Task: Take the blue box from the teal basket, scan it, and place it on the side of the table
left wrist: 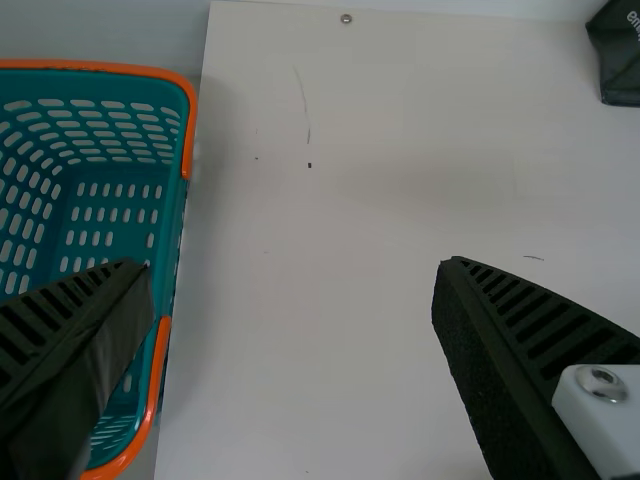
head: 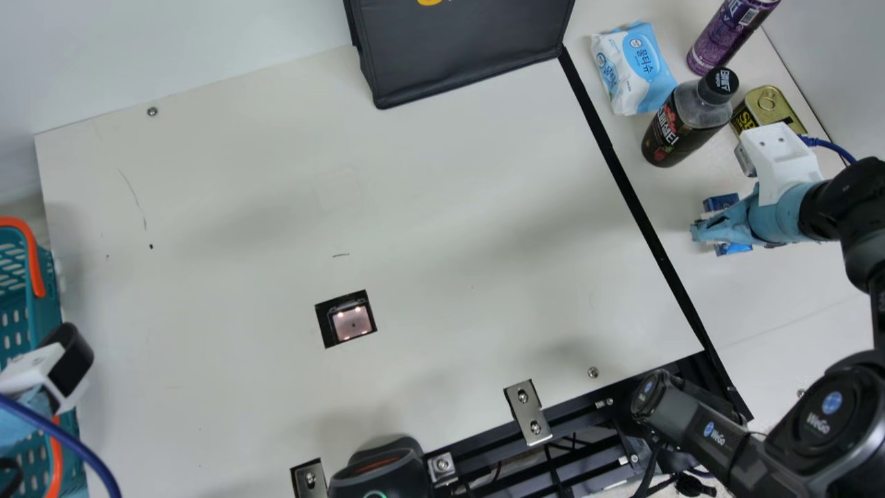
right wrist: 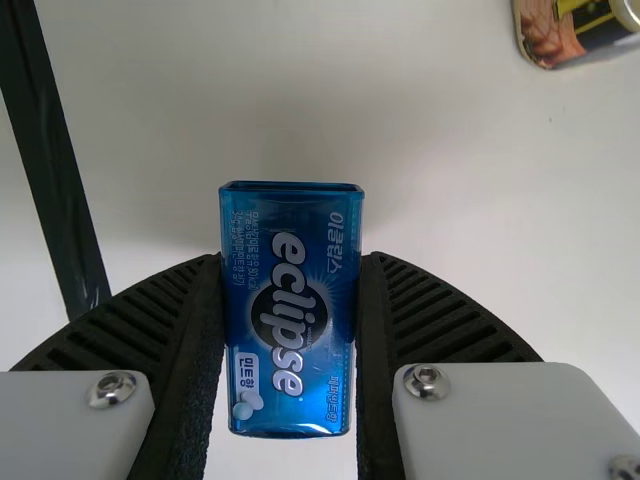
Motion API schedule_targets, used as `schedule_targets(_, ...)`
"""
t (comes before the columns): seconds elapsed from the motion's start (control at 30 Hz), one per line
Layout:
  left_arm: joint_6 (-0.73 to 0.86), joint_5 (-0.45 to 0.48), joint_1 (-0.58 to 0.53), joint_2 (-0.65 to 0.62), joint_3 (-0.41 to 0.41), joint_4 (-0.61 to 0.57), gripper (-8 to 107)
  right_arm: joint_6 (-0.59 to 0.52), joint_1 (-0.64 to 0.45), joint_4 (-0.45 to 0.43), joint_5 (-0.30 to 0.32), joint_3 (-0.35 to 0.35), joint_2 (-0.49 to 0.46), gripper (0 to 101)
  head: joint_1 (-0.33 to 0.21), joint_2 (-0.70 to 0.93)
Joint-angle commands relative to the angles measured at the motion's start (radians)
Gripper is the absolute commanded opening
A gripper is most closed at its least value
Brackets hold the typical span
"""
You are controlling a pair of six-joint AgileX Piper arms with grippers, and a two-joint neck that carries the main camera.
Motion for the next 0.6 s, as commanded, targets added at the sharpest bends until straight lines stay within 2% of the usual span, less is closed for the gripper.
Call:
schedule_targets(0.0, 0.0, 0.0, 0.0, 0.0, 0.0, 0.0, 90, -0.021, 0.001, 0.007, -0.008, -0.005, 0.011, 0, -0.029, -0.002)
schedule_targets(0.57, 0.0, 0.0, 0.0, 0.0, 0.0, 0.0, 90, -0.085, 0.022, 0.033, -0.066, -0.022, 0.089, 0, -0.029, -0.002)
